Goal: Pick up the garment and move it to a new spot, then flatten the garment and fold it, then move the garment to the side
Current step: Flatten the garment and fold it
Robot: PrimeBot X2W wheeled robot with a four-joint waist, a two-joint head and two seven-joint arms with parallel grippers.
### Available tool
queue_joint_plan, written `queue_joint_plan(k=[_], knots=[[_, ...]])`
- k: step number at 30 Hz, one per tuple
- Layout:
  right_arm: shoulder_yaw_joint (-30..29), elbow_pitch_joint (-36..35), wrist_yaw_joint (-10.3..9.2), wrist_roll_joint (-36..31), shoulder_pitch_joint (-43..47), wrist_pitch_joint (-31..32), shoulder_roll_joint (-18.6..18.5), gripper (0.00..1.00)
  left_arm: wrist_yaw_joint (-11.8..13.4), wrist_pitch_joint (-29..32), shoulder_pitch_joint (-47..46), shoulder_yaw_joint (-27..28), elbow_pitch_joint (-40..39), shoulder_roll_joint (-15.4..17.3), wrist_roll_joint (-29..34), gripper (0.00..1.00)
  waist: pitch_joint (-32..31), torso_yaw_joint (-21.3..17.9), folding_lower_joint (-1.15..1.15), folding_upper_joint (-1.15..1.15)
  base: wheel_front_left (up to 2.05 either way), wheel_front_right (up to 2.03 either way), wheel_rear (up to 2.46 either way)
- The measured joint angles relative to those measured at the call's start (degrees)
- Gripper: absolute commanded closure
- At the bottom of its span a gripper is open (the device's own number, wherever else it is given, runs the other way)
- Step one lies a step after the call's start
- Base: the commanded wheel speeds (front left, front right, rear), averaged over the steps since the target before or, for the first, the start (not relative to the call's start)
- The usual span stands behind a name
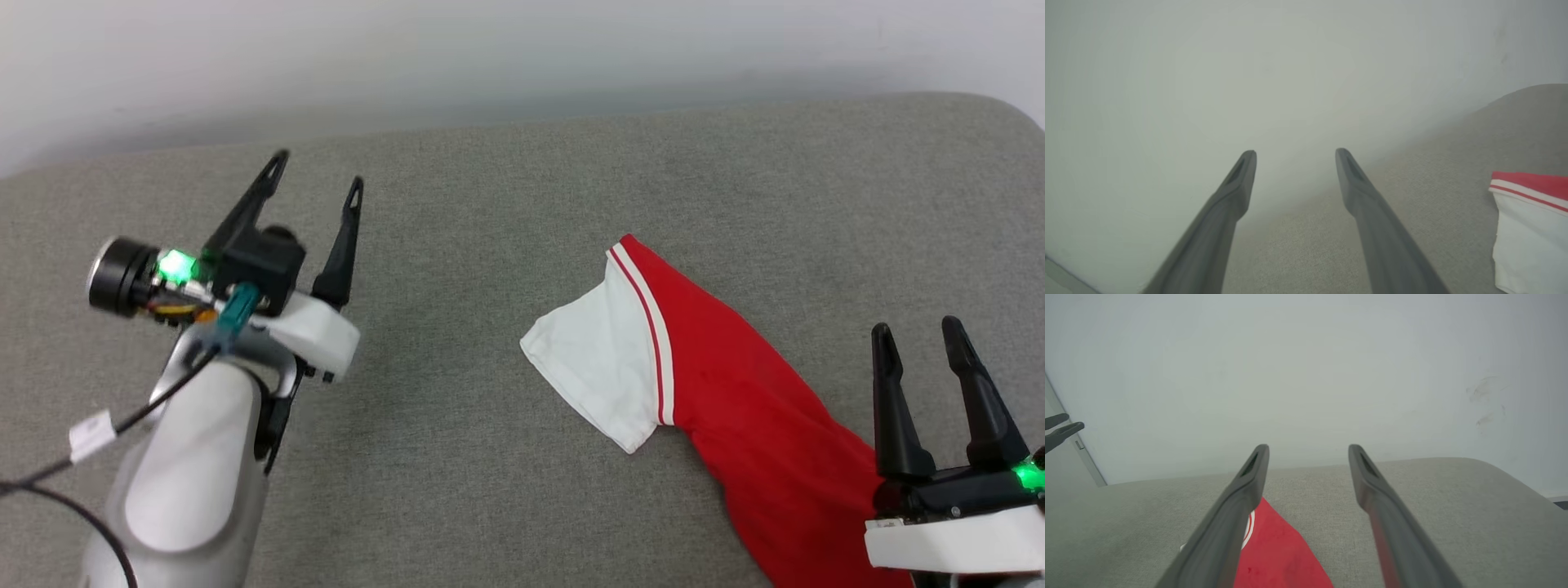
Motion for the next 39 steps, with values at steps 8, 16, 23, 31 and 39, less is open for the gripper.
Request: queue_joint_plan(k=[8,16,23,31,39], knots=[[0.47,-2.99,-0.01,-1.34,0.98,-0.19,3.45,0.0,-3.37,18.45,-15.97,-16.18,1.57,3.86,-6.19,0.0,3.36,-1.36,0.0,0.0,0.0,0.0,0.0],[2.07,-3.97,0.0,-2.19,-0.78,-0.21,4.7,0.0,-3.43,39.92,-33.34,-41.87,0.08,11.09,-27.03,0.0,7.3,-3.22,0.0,0.0,0.0,0.0,0.0],[3.68,-4.0,-0.01,-2.16,-3.54,-0.21,5.05,0.0,-3.43,54.06,-45.37,-58.0,-2.16,13.79,-42.53,0.0,11.18,-5.39,0.0,0.0,0.0,0.0,0.0],[4.63,-3.93,0.0,-1.23,-6.82,-0.21,5.22,0.0,-3.43,67.36,-51.7,-64.01,-5.58,15.96,-48.99,0.0,15.96,-8.33,0.01,0.0,0.0,0.0,0.0],[5.11,-3.88,-0.01,0.56,-9.72,-0.21,5.26,0.0,-3.43,77.96,-47.53,-64.18,-12.14,17.49,-47.14,0.0,20.38,-10.78,0.01,0.0,0.0,0.0,0.0]])
